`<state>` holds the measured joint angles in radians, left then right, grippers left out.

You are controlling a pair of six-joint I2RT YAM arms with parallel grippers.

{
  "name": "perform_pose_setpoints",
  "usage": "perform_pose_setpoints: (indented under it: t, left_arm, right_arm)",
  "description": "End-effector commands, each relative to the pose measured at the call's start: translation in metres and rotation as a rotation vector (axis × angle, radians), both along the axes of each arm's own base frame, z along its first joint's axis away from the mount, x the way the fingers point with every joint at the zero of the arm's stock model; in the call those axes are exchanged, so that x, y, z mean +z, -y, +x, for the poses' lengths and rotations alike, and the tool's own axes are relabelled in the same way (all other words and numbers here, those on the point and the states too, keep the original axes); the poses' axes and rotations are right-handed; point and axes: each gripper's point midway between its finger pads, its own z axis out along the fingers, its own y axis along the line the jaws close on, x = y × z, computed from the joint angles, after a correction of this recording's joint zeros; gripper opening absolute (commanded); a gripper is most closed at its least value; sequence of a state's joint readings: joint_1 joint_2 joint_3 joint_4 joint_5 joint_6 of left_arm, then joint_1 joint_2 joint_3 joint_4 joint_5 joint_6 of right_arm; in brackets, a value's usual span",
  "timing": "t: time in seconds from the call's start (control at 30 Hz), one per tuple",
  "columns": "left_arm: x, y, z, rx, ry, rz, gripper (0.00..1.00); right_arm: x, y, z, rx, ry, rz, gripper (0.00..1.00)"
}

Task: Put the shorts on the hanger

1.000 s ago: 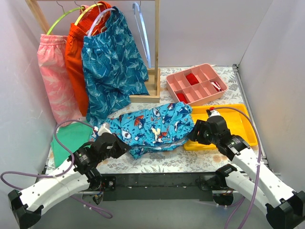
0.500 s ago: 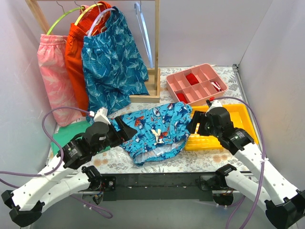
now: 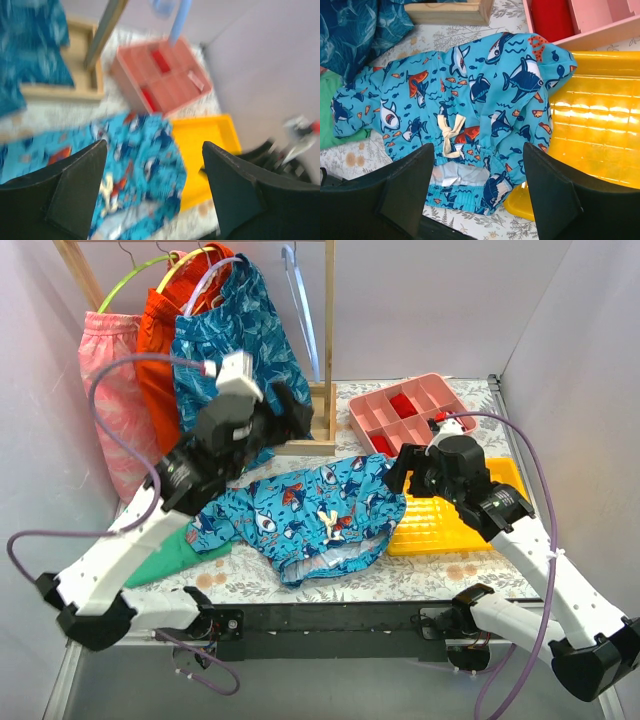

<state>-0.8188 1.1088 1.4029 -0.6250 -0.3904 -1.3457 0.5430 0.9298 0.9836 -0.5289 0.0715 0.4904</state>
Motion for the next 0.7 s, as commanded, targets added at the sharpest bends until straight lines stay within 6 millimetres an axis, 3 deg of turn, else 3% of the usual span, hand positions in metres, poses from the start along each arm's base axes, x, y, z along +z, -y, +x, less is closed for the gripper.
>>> perform_pose_setpoints:
  t: [0.0, 0.07, 0.1, 0.13, 0.17, 0.2, 0.23, 0.33, 0.43, 0.47, 0.67]
  left_arm:
    - [0.109, -0.002, 0.051, 0.133, 0.243, 0.064, 0.73]
    - [0.127, -0.003, 0.068, 0.18, 0.28, 0.128, 0.73]
    - [0.115, 0.013, 0.09, 0.186, 0.264, 0.189, 0.73]
    - [0.148, 0.005, 0.092, 0.224, 0.323, 0.185, 0.73]
    - [0.152, 0.006, 0.099, 0.246, 0.337, 0.21, 0.73]
    - [0.138, 0.02, 0.118, 0.251, 0.327, 0.265, 0.73]
    - [0.157, 0.019, 0.122, 0.276, 0.378, 0.242, 0.73]
    - [0.163, 0.02, 0.145, 0.373, 0.454, 0.307, 0.73]
    - [0.154, 0.023, 0.164, 0.441, 0.488, 0.402, 0.73]
    - [0.159, 0.021, 0.167, 0.461, 0.497, 0.41, 0.73]
    - [0.13, 0.029, 0.189, 0.497, 0.46, 0.53, 0.66]
  right_arm:
    - [0.008, -0.007, 0.003, 0.024, 0.023, 0.011, 0.79]
    - [0.007, -0.006, 0.001, 0.025, 0.021, 0.007, 0.79]
    - [0.007, -0.006, 0.001, 0.025, 0.02, 0.004, 0.79]
    - [0.005, -0.005, 0.0, 0.029, 0.017, 0.001, 0.79]
    - [0.004, -0.005, 0.0, 0.027, 0.015, 0.001, 0.79]
    - [0.003, -0.005, -0.001, 0.03, 0.013, -0.001, 0.79]
    - [0.002, -0.005, -0.002, 0.034, 0.01, 0.0, 0.79]
    - [-0.001, -0.007, -0.007, 0.051, 0.0, 0.013, 0.78]
    - [-0.007, -0.006, -0.013, 0.052, -0.012, 0.018, 0.78]
    - [-0.009, -0.005, -0.014, 0.05, -0.013, 0.018, 0.78]
    - [-0.015, -0.003, -0.018, 0.05, -0.018, 0.022, 0.78]
